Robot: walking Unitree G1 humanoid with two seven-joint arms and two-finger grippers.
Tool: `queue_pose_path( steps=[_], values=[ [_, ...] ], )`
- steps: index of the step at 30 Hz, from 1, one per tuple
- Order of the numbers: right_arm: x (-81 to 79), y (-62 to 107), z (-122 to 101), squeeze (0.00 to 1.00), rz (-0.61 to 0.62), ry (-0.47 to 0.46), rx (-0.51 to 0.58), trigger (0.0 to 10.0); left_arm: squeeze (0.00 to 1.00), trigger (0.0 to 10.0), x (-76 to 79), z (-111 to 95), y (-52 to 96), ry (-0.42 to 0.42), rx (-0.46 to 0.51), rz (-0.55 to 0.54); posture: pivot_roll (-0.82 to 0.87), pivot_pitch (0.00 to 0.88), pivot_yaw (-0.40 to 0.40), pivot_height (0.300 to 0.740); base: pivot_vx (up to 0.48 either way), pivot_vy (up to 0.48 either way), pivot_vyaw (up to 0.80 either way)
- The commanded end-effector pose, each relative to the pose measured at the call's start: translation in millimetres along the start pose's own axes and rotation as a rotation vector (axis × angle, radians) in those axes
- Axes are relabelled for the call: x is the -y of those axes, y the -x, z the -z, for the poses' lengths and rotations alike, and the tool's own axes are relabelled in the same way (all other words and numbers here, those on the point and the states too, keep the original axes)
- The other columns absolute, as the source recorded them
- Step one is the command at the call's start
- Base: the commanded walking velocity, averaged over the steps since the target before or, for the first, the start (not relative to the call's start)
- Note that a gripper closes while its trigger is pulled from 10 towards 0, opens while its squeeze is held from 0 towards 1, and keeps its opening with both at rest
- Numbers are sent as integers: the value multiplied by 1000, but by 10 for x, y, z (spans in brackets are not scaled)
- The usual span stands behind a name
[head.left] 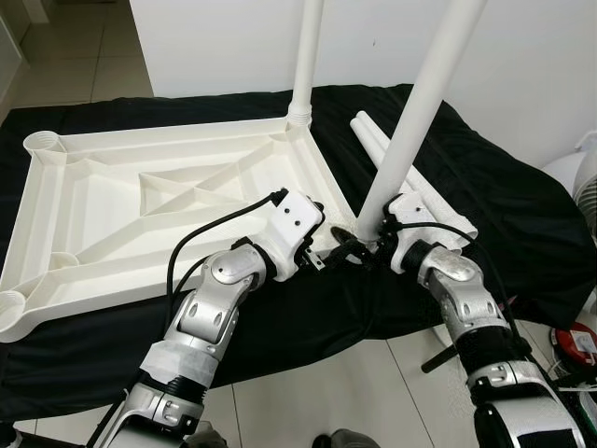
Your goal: Building children table
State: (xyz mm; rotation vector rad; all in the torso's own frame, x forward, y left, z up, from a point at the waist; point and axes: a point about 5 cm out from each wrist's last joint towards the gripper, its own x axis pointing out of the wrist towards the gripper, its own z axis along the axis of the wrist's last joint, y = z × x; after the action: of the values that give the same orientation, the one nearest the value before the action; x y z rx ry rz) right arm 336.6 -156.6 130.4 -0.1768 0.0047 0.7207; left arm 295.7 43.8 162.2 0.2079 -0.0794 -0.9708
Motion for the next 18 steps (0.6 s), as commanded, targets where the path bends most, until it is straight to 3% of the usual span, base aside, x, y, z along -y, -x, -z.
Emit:
queue_pose_path(
  steps=[1,2,3,15,16,17,18],
  values=[
    [21,-7,52,0,-16,-5,-21,706,0,10000,-26,-23,1,-16,-4,-61,23,0,-18,740,0,0,0],
    [21,-7,52,0,-16,-5,-21,706,0,10000,-26,-23,1,-16,-4,-61,23,0,-18,740,0,0,0],
    [26,-18,70,0,-23,-6,-27,0,0,10000,-29,-25,4,-17,-4,-63,23,0,-18,740,0,0,0],
    [5,11,192,0,-64,-43,-58,0,0,10000,-28,-19,32,-12,-7,-80,32,0,-30,740,0,0,0],
    [7,25,208,0,-50,-49,-60,4706,0,10000,-21,-18,31,-10,-7,-80,30,0,-33,740,0,0,0],
    [7,25,208,0,-50,-49,-60,4706,0,10000,-21,-18,31,-10,-7,-80,30,0,-33,740,0,0,0],
    [9,32,220,0,-35,-55,-58,10000,0,10000,-16,-17,31,-8,-6,-81,30,0,-33,740,0,0,0]
  ],
)
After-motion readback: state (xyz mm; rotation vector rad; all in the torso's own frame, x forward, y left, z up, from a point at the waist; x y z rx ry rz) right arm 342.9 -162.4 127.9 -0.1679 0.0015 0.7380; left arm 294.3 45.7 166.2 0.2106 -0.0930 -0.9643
